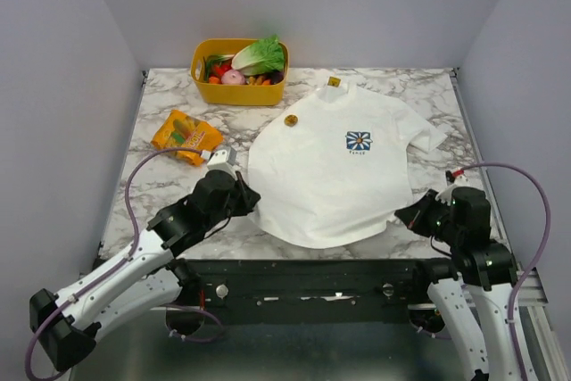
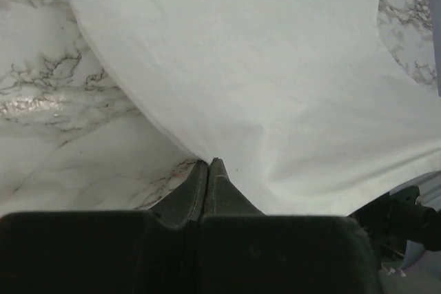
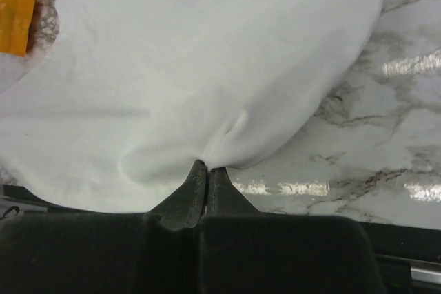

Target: Pin the brooch onto the clothing

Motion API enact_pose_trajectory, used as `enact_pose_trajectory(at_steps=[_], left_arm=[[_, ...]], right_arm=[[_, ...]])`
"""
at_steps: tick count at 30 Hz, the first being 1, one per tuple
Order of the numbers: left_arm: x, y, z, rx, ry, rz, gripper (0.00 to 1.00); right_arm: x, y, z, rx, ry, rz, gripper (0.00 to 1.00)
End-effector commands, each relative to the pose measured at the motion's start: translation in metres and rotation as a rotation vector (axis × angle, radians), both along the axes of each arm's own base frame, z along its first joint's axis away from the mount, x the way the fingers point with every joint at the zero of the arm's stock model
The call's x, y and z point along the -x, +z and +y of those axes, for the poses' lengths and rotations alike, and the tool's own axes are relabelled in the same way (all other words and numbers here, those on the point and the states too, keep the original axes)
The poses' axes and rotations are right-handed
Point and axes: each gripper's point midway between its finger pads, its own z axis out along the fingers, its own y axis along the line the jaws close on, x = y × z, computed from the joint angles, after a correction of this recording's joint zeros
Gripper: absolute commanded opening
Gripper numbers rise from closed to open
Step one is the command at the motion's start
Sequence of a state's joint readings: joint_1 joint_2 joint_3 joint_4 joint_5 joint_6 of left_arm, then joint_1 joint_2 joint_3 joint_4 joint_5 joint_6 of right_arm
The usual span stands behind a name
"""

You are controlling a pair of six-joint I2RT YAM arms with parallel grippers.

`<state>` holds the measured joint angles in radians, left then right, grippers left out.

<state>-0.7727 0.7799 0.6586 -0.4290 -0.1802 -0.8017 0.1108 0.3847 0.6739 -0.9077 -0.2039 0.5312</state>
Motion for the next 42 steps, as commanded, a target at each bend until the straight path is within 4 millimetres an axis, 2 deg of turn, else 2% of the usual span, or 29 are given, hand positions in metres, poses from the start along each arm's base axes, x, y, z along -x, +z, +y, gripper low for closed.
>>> enact_pose_trajectory(at_steps=[1, 8, 10, 16, 22, 26, 29, 30, 31, 32, 33, 34, 35, 36, 37, 38, 41, 42], left_arm=[[0.020, -0.007, 0.005, 0.096, 0.069, 0.060, 0.00], [0.053, -0.045, -0.011, 0.048, -0.006, 0.179, 0.00], [0.058, -0.053, -0.006, 0.000, 0.007, 0.195, 0.00], [0.070, -0.062, 0.004, -0.062, 0.024, 0.235, 0.00], [0.079, -0.071, 0.018, -0.095, 0.047, 0.265, 0.00], [0.085, -0.079, 0.018, -0.107, 0.028, 0.290, 0.00], [0.090, -0.083, 0.017, -0.118, 0.008, 0.293, 0.00], [0.091, -0.084, 0.016, -0.120, 0.003, 0.290, 0.00], [0.091, -0.083, 0.015, -0.117, -0.002, 0.287, 0.01], [0.093, -0.082, 0.013, -0.116, -0.019, 0.283, 0.10], [0.094, -0.081, 0.012, -0.114, -0.025, 0.282, 0.19], [0.095, -0.081, 0.012, -0.120, -0.033, 0.280, 0.31], [0.095, -0.079, 0.012, -0.118, -0.037, 0.275, 0.54], [0.095, -0.078, 0.013, -0.122, -0.039, 0.269, 0.62], [0.096, -0.077, 0.015, -0.133, -0.034, 0.268, 0.70], [0.092, -0.074, 0.017, -0.135, -0.024, 0.249, 0.76], [0.085, -0.059, 0.016, -0.122, -0.019, 0.199, 0.97], [0.082, -0.055, 0.015, -0.122, -0.017, 0.185, 0.99]], right_arm=[[0.036, -0.028, 0.004, -0.086, -0.054, 0.163, 0.01], [0.042, -0.027, -0.004, -0.032, -0.066, 0.229, 0.00], [0.045, -0.029, -0.008, 0.006, -0.059, 0.253, 0.01], [0.054, -0.025, -0.018, 0.068, -0.058, 0.246, 0.01], [0.062, -0.029, -0.016, 0.083, -0.024, 0.306, 0.01], [0.068, -0.025, -0.016, 0.086, -0.005, 0.311, 0.01], [0.070, -0.020, -0.019, 0.100, -0.016, 0.307, 0.13], [0.070, -0.019, -0.022, 0.114, -0.026, 0.306, 0.23], [0.069, -0.015, -0.022, 0.115, -0.028, 0.295, 0.27], [0.069, -0.013, -0.021, 0.111, -0.021, 0.288, 0.31], [0.068, -0.010, -0.021, 0.108, -0.023, 0.278, 0.45], [0.068, -0.007, -0.020, 0.104, -0.020, 0.274, 0.52], [0.066, 0.003, -0.016, 0.088, -0.004, 0.246, 0.53], [0.066, 0.006, -0.017, 0.088, -0.005, 0.239, 0.69], [0.064, 0.009, -0.016, 0.089, -0.003, 0.227, 0.72], [0.061, 0.014, -0.018, 0.097, -0.008, 0.210, 0.81], [0.050, 0.026, -0.015, 0.089, 0.001, 0.144, 0.83], [0.047, 0.024, -0.014, 0.087, 0.011, 0.141, 0.84]])
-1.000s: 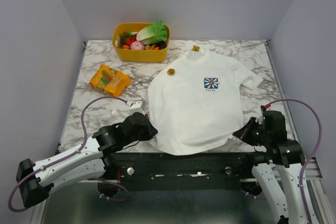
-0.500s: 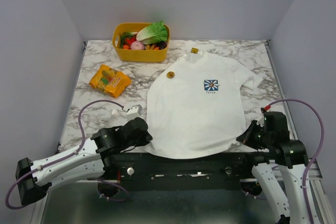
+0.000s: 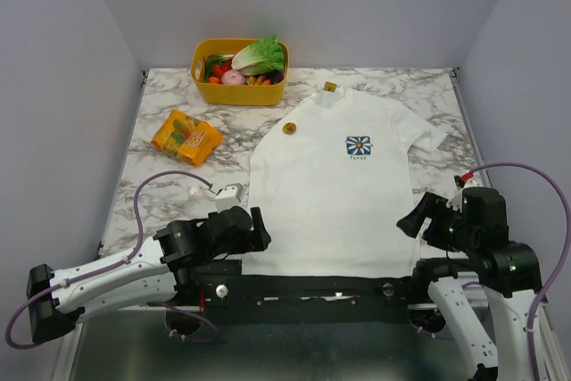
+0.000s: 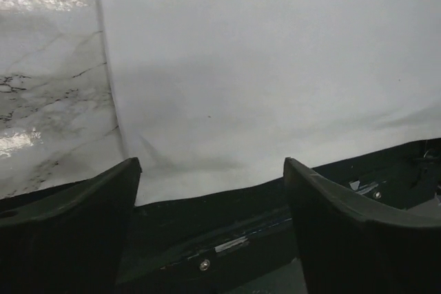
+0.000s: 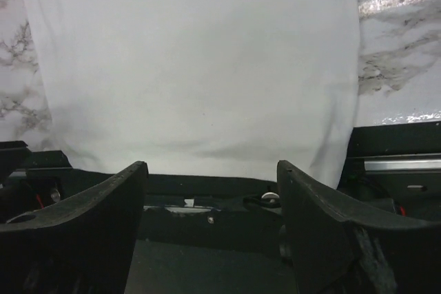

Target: Pin the brooch onto the clothing

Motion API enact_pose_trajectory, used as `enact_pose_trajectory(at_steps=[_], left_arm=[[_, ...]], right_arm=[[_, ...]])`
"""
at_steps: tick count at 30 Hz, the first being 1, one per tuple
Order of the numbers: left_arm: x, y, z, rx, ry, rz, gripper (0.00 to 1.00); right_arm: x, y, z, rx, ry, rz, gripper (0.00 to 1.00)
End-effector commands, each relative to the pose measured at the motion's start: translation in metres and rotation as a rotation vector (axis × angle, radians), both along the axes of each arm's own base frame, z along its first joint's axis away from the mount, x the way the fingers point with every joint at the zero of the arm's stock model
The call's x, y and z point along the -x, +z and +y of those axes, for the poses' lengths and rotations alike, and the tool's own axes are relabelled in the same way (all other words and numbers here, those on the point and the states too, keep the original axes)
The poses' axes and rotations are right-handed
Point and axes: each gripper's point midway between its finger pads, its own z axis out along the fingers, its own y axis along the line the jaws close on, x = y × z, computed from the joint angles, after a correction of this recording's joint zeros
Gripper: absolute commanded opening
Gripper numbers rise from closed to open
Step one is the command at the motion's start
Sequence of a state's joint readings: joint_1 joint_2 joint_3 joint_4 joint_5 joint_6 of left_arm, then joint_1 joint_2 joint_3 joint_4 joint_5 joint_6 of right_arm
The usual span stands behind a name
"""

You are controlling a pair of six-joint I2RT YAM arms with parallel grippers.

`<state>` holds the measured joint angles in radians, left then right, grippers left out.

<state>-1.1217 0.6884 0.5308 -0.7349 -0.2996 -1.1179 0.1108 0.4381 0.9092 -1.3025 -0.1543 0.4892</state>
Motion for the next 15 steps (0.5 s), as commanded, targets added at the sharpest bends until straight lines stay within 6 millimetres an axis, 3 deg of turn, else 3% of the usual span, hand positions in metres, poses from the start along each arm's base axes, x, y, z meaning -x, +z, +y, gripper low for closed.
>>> enact_pose_trajectory(at_steps=[1, 5, 6, 8, 10, 14, 15], left_arm=[[-0.018, 0.028, 0.002, 0.002, 0.027, -0.115, 0.99], [-0.035, 0.047, -0.005, -0.026, 0.022, -0.199, 0.99], [-0.042, 0.060, -0.008, -0.025, 0.033, -0.237, 0.99], [-0.056, 0.066, -0.007, -0.085, 0.050, -0.278, 0.99], [-0.073, 0.092, -0.012, -0.084, 0.079, -0.339, 0.99], [-0.114, 0.114, -0.023, -0.073, 0.089, -0.370, 0.99], [-0.134, 0.120, -0.014, -0.073, 0.119, -0.385, 0.99]], right_arm=[[-0.018, 0.011, 0.005, -0.008, 0.030, -0.074, 0.84], [-0.036, 0.003, 0.017, -0.051, 0.076, -0.077, 0.84], [-0.041, 0.002, 0.019, -0.056, 0.084, -0.074, 0.84], [-0.056, 0.007, 0.019, -0.051, 0.080, -0.113, 0.84], [-0.075, 0.014, 0.020, -0.044, 0.083, -0.152, 0.84], [-0.113, 0.027, 0.018, -0.023, 0.062, -0.218, 0.84], [-0.121, 0.028, 0.019, -0.021, 0.060, -0.229, 0.84]])
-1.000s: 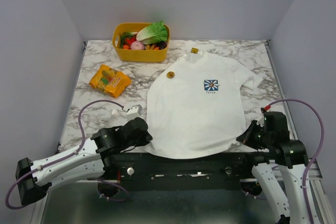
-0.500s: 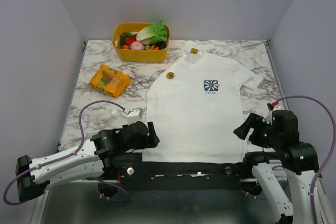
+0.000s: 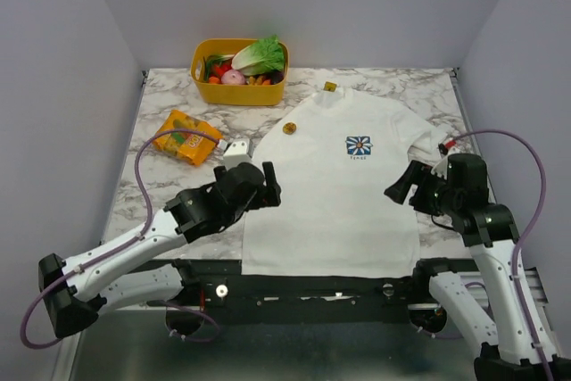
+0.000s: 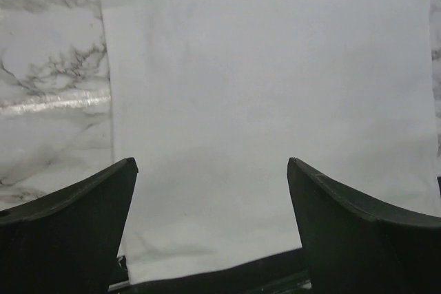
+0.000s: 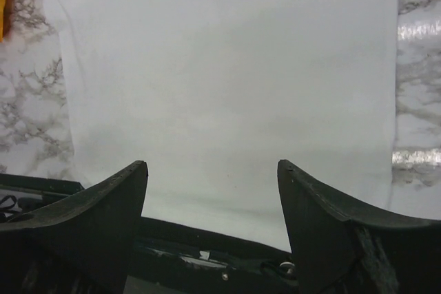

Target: Pin the brooch onto the clothing

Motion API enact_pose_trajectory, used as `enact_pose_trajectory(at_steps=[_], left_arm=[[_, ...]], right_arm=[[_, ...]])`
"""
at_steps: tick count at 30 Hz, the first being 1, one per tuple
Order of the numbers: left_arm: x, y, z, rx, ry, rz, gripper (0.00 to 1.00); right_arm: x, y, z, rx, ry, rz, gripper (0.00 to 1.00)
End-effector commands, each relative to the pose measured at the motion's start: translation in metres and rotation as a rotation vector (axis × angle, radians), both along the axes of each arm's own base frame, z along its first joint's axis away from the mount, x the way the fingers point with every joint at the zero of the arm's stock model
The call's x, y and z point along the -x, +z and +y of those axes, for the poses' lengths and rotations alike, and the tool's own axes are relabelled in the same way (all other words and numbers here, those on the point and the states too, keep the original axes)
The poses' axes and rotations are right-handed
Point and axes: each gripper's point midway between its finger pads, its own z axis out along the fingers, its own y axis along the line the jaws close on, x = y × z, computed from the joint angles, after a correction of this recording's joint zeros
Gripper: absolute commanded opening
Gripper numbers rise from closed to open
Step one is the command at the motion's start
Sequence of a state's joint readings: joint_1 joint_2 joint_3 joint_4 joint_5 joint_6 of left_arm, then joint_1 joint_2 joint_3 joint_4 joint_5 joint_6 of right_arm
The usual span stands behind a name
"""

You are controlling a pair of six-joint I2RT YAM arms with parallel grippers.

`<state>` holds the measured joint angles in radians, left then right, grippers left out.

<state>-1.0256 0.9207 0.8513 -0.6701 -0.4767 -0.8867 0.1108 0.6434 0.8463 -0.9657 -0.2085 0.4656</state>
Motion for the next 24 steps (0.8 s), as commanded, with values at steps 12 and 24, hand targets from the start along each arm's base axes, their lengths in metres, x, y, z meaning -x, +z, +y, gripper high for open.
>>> enact_pose_trajectory(at_steps=[12, 24], left_arm=[[-0.238, 0.009, 0.026, 0.035, 0.095, 0.025, 0.99], [-0.331, -0.102, 0.031, 0.053, 0.092, 0.261, 0.90]], right_arm=[[-0.144, -0.028, 0.014, 0.067, 0.014, -0.081, 0.83], [-0.165, -0.105, 0.041, 0.148, 0.094, 0.112, 0.80]])
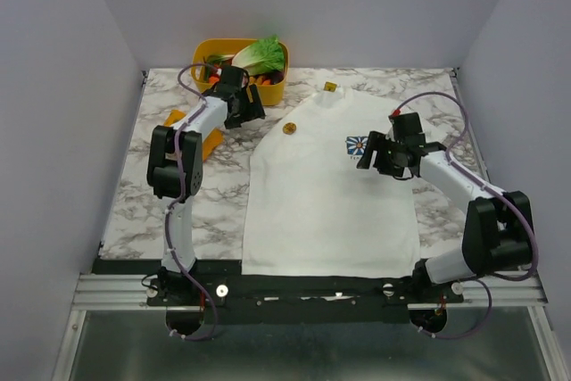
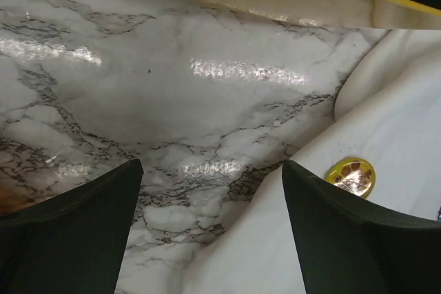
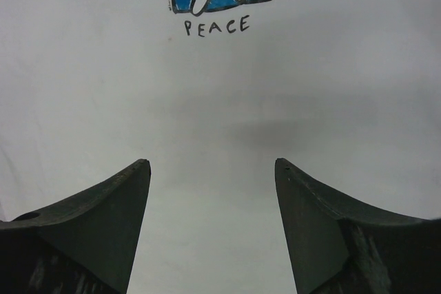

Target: Pin the brooch onto the clothing

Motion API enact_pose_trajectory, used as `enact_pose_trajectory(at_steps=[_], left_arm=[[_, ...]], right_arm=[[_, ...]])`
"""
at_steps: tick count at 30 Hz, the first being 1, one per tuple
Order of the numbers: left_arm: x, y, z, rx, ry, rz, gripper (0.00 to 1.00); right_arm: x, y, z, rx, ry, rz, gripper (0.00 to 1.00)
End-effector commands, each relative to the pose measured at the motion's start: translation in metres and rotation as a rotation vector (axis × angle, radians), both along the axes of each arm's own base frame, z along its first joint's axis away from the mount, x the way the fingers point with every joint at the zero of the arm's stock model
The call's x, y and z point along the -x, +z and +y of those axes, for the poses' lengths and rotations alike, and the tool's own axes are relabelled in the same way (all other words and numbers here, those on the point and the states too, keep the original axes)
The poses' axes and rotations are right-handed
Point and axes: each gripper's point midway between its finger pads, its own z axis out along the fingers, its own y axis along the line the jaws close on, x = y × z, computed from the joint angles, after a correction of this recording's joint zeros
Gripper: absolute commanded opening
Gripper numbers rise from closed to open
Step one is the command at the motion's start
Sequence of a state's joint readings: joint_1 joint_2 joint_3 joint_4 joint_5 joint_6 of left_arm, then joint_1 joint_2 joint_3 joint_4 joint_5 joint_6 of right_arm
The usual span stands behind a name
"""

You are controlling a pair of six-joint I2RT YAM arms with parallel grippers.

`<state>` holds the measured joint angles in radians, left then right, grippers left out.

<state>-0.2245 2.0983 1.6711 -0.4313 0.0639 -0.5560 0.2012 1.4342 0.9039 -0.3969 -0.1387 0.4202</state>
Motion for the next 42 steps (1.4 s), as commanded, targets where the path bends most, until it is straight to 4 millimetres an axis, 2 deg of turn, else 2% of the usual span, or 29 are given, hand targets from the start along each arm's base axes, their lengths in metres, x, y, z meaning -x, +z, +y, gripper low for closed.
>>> enact_pose_trajectory(at_steps=[1, 7, 10, 11, 17, 20, 23, 24, 27, 29, 31, 32, 33, 36, 37, 39, 40, 42], left_arm=[[-0.005, -0.003, -0.027, 0.062, -0.106, 0.004, 0.90], [-0.004, -0.004, -0.055, 0.125, -0.197, -0.010, 0.90], [-0.001, -0.015, -0.070, 0.125, -0.234, 0.015, 0.90], [0.000, -0.025, -0.074, 0.124, -0.239, 0.036, 0.90], [0.000, -0.042, -0.083, 0.087, -0.253, 0.066, 0.84], [-0.002, -0.043, -0.086, 0.058, -0.261, 0.062, 0.79], [-0.005, -0.036, -0.089, 0.027, -0.271, 0.027, 0.50], [-0.006, -0.033, -0.090, 0.019, -0.271, 0.015, 0.28], [-0.009, -0.017, -0.093, -0.046, -0.271, -0.042, 0.00], [-0.006, -0.007, -0.101, -0.091, -0.291, -0.076, 0.00], [-0.009, 0.001, -0.099, -0.156, -0.271, -0.103, 0.00], [-0.004, 0.006, -0.108, -0.182, -0.293, -0.120, 0.00], [-0.006, 0.010, -0.104, -0.233, -0.269, -0.137, 0.00], [0.006, 0.019, -0.119, -0.313, -0.287, -0.176, 0.00], [0.006, 0.021, -0.115, -0.362, -0.257, -0.191, 0.00], [0.010, 0.028, -0.116, -0.410, -0.242, -0.216, 0.00], [0.014, 0.031, -0.124, -0.431, -0.254, -0.235, 0.00], [0.018, 0.038, -0.121, -0.490, -0.232, -0.269, 0.00]], right_arm=[[-0.015, -0.006, 0.008, 0.042, 0.024, -0.022, 0.80], [-0.004, -0.031, 0.014, 0.049, 0.039, 0.039, 0.80], [0.002, -0.039, 0.013, 0.050, 0.039, 0.061, 0.80], [0.003, -0.041, 0.013, 0.050, 0.040, 0.066, 0.80], [0.007, -0.046, 0.013, 0.048, 0.040, 0.081, 0.80], [0.008, -0.046, 0.013, 0.048, 0.042, 0.084, 0.80], [0.008, -0.047, 0.014, 0.046, 0.046, 0.087, 0.80], [0.008, -0.048, 0.014, 0.045, 0.048, 0.091, 0.80], [0.010, -0.050, 0.015, 0.042, 0.055, 0.099, 0.80], [0.012, -0.052, 0.014, 0.043, 0.051, 0.104, 0.80], [0.013, -0.052, 0.014, 0.044, 0.052, 0.102, 0.80], [0.014, -0.052, 0.013, 0.046, 0.051, 0.103, 0.80], [0.015, -0.053, 0.013, 0.047, 0.050, 0.104, 0.80], [0.015, -0.053, 0.012, 0.046, 0.047, 0.105, 0.80], [0.015, -0.052, 0.013, 0.044, 0.048, 0.104, 0.80], [0.015, -0.052, 0.013, 0.043, 0.048, 0.106, 0.80], [0.015, -0.053, 0.013, 0.044, 0.049, 0.107, 0.80], [0.016, -0.054, 0.013, 0.047, 0.049, 0.108, 0.80]])
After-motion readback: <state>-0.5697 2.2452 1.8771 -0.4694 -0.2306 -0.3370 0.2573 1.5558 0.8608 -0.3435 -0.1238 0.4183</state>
